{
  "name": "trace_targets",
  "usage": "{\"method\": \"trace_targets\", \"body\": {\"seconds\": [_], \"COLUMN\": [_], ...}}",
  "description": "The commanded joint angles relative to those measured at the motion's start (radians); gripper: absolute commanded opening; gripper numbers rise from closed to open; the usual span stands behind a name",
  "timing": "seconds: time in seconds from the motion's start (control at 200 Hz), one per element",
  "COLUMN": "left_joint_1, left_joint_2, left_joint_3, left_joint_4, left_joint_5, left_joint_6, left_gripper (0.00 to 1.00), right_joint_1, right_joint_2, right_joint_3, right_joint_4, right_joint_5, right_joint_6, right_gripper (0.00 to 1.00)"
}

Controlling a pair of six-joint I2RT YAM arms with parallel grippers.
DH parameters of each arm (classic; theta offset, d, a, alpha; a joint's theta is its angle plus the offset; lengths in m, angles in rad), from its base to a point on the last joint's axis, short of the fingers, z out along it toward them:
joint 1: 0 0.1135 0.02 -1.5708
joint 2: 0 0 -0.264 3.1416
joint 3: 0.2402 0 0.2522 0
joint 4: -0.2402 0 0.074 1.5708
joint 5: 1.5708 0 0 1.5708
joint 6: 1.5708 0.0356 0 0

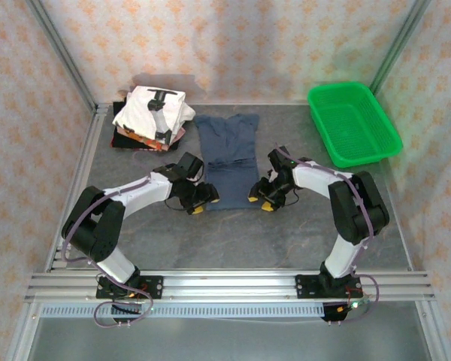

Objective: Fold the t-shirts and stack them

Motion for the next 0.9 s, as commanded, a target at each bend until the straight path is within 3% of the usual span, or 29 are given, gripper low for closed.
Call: {"method": "trace_targets", "body": {"seconds": [0.0, 0.345, 0.515, 0.595, 0.801, 0.896], "left_joint_1": [-0.004, -0.009, -0.014, -0.017, -0.027, -0.028], "left_joint_2": [0.026, 0.108, 0.148, 0.162, 0.154, 0.081], "left_joint_3": [-0.025, -0.018, 0.017, 0.027, 0.055, 0.041], "left_joint_4": [0.104, 0.16, 0.159, 0.146, 0.083, 0.023], "left_joint_5": [-0.005, -0.053, -0.074, -0.084, -0.097, -0.124], "left_joint_6": [-0.07, -0.102, -0.105, -0.102, -0.069, -0.044], "left_gripper": [0.62, 0.57, 0.45, 0.37, 0.08, 0.03], "right_joint_1": [0.0, 0.0, 0.001, 0.0, 0.002, 0.003], "right_joint_2": [-0.028, 0.002, 0.045, 0.067, 0.043, -0.021], "right_joint_3": [-0.021, -0.036, 0.002, 0.017, 0.021, 0.01], "right_joint_4": [0.021, 0.07, 0.069, 0.056, 0.035, -0.023], "right_joint_5": [0.018, 0.049, 0.062, 0.072, 0.072, 0.079], "right_joint_6": [0.017, 0.05, 0.055, 0.06, 0.086, 0.077], "right_gripper": [0.54, 0.56, 0.53, 0.44, 0.01, 0.0]}}
